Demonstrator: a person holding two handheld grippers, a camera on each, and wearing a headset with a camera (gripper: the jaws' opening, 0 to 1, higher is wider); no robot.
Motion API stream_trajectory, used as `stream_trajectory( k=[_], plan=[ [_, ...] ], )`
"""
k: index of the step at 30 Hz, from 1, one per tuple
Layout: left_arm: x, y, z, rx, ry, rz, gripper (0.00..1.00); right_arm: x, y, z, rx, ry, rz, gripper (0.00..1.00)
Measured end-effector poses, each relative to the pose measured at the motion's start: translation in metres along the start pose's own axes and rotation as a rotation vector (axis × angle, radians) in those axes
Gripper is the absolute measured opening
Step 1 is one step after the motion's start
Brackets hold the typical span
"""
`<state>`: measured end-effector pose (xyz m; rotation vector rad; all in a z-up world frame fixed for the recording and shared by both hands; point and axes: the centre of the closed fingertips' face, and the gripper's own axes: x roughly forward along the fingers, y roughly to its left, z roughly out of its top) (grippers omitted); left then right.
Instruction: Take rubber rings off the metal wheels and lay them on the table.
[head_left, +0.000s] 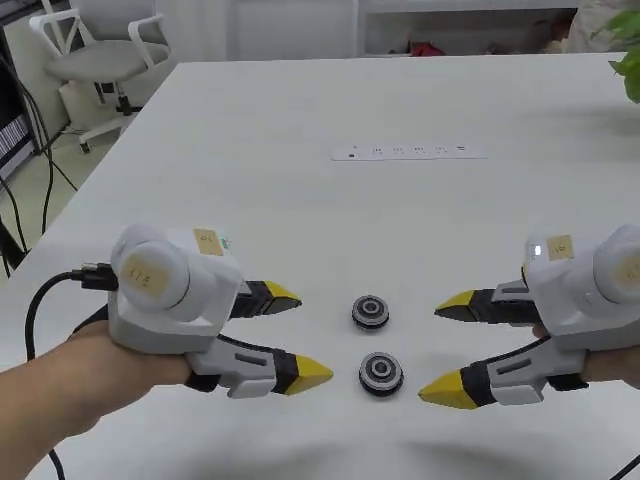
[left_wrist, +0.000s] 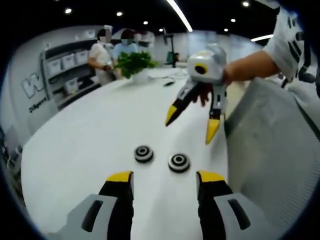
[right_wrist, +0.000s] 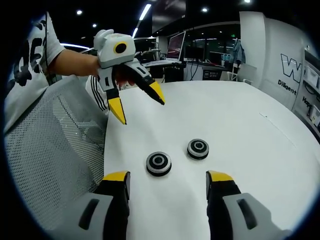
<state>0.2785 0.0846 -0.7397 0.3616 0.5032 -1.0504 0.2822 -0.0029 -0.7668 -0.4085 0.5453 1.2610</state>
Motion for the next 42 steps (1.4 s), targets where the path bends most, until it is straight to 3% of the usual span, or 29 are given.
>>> stream_trajectory(
  k=[12,42],
  plan=[
    [0.018,-0.002,-0.002,0.029,0.022,-0.021,0.53,0.008,-0.004,-0.006,0.023,0.003,0.021,0.52],
    [0.048,-0.014,-0.002,0.045,0.032,-0.099,0.39,0.029,0.0,-0.014,0.052,0.027,0.088,0.28]
  ],
)
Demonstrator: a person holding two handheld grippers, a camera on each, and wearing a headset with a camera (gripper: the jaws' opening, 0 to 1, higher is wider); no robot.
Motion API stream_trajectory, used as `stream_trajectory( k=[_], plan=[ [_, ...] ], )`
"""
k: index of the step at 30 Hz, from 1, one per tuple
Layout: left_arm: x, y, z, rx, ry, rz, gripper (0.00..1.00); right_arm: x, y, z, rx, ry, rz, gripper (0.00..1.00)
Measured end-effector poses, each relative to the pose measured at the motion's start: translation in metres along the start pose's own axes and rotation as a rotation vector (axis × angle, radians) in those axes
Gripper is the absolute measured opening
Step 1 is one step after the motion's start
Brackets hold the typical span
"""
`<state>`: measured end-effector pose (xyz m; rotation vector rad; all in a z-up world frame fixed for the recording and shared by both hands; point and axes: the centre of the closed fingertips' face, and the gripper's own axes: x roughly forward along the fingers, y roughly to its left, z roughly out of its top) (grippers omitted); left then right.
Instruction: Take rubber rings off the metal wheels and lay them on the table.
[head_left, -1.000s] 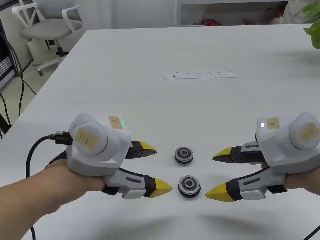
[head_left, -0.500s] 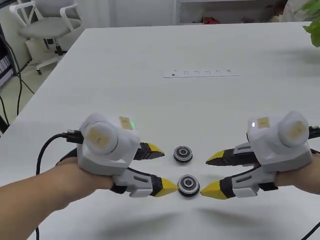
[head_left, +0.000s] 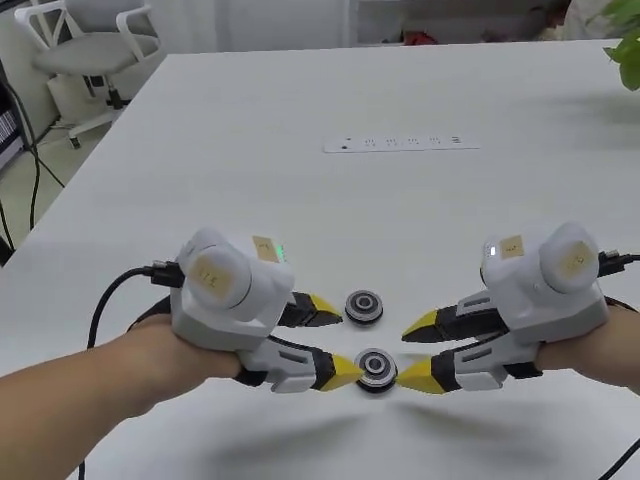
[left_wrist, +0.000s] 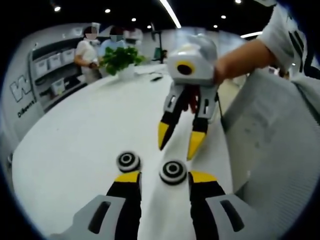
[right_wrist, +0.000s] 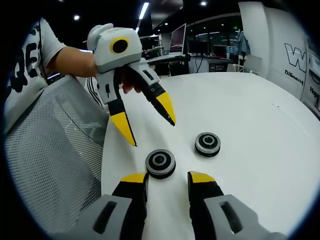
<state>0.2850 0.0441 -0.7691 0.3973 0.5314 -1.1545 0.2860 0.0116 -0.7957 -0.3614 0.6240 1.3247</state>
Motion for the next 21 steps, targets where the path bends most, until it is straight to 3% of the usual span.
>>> stream_trajectory(
  k=[9,21],
  plan=[
    [0.008,-0.006,-0.008,0.012,0.022,-0.031,0.33,0.005,0.003,-0.003,0.012,0.005,0.019,0.22],
    [0.019,-0.009,-0.007,0.001,0.014,-0.05,0.26,0.009,0.004,-0.008,0.024,0.014,0.03,0.17]
  ],
)
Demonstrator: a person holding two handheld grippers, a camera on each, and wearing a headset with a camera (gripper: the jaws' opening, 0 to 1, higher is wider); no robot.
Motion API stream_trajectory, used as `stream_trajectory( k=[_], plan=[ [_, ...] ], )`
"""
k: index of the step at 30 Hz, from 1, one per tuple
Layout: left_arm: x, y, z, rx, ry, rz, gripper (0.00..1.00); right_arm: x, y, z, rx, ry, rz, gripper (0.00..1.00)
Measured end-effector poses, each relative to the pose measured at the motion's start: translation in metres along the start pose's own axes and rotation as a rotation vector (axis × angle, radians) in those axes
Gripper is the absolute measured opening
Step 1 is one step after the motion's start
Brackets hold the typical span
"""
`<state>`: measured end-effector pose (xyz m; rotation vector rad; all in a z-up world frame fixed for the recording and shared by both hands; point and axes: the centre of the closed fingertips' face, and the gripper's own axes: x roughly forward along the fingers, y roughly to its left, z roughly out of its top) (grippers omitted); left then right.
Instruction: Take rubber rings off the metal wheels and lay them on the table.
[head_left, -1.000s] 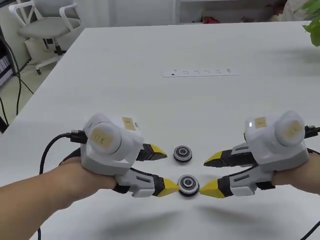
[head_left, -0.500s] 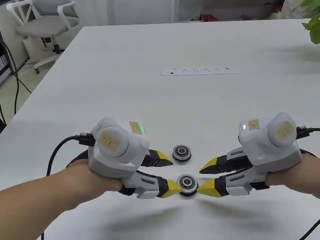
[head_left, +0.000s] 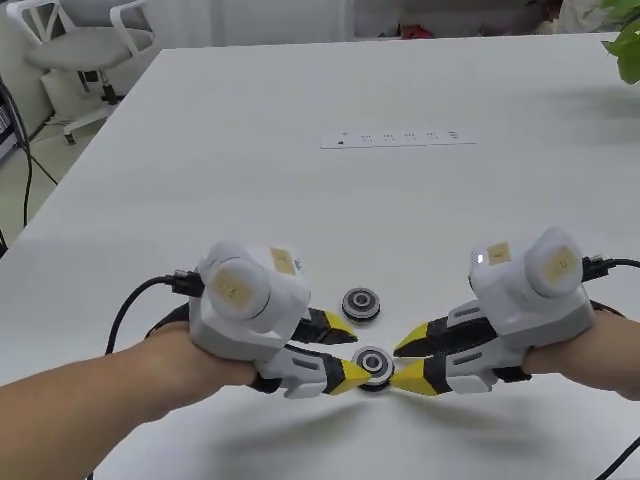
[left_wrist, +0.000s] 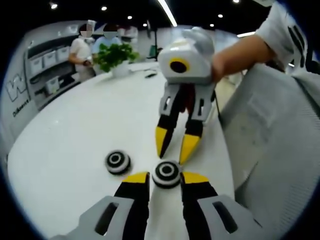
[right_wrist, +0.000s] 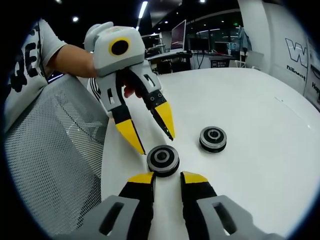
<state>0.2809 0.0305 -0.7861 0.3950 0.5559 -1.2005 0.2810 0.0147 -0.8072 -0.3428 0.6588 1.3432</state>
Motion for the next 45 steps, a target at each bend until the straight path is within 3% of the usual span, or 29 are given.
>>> stream_trajectory(
  k=[17,29,37,45],
  plan=[
    [0.009,-0.003,-0.001,-0.01,0.0,-0.009,0.16,0.001,0.001,-0.001,0.037,-0.017,0.009,0.14],
    [0.011,-0.002,0.0,-0.007,-0.012,0.017,0.14,0.001,0.001,-0.002,0.094,-0.038,0.027,0.12],
    [0.011,-0.002,0.0,-0.017,-0.022,0.022,0.14,0.0,0.002,-0.003,0.179,-0.065,0.062,0.09],
    [0.011,-0.002,0.0,-0.013,-0.025,0.029,0.14,0.0,0.003,-0.001,0.202,-0.076,0.059,0.05]
  ],
)
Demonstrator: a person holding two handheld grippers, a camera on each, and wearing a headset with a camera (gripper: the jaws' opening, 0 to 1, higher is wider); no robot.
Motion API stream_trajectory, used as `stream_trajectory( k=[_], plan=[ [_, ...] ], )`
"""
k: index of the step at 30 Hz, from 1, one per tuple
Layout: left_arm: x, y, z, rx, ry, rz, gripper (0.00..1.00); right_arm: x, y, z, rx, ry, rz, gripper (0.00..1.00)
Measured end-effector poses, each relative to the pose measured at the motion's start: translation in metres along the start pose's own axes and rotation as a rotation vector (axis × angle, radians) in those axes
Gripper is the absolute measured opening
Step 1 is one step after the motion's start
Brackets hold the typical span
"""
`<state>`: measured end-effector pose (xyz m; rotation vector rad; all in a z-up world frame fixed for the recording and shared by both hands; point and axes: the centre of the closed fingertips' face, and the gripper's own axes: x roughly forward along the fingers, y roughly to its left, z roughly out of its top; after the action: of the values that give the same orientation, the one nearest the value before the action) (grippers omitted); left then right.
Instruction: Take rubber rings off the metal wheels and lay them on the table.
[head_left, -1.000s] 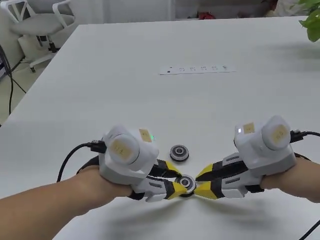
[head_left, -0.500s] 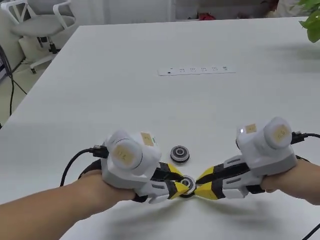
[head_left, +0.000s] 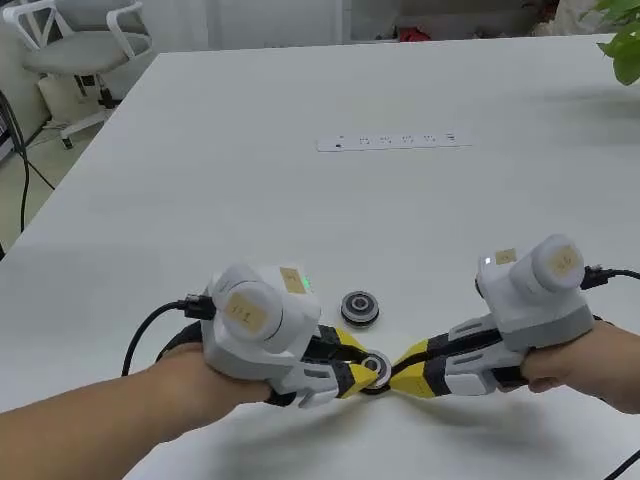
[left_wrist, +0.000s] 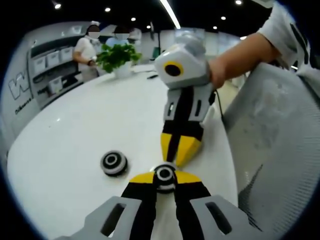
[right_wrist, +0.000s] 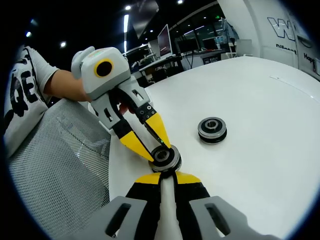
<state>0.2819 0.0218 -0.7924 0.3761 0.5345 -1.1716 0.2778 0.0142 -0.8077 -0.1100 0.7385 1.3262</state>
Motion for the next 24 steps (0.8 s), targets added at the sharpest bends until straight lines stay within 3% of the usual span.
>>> stream_trajectory(
  k=[9,19,21,24],
  plan=[
    [0.0,0.0,0.0,0.008,0.003,0.007,0.14,-0.002,-0.003,0.0,0.038,-0.009,-0.008,0.0],
    [0.0,0.0,0.0,0.015,0.007,0.012,0.13,-0.004,-0.001,0.005,0.14,-0.059,-0.011,0.0],
    [0.001,0.0,0.0,0.013,0.008,0.012,0.13,-0.005,-0.001,0.011,0.177,-0.097,-0.007,0.0],
    [0.001,0.0,0.0,0.015,0.012,0.018,0.13,-0.008,-0.003,0.01,0.182,-0.098,-0.007,0.0]
  ],
)
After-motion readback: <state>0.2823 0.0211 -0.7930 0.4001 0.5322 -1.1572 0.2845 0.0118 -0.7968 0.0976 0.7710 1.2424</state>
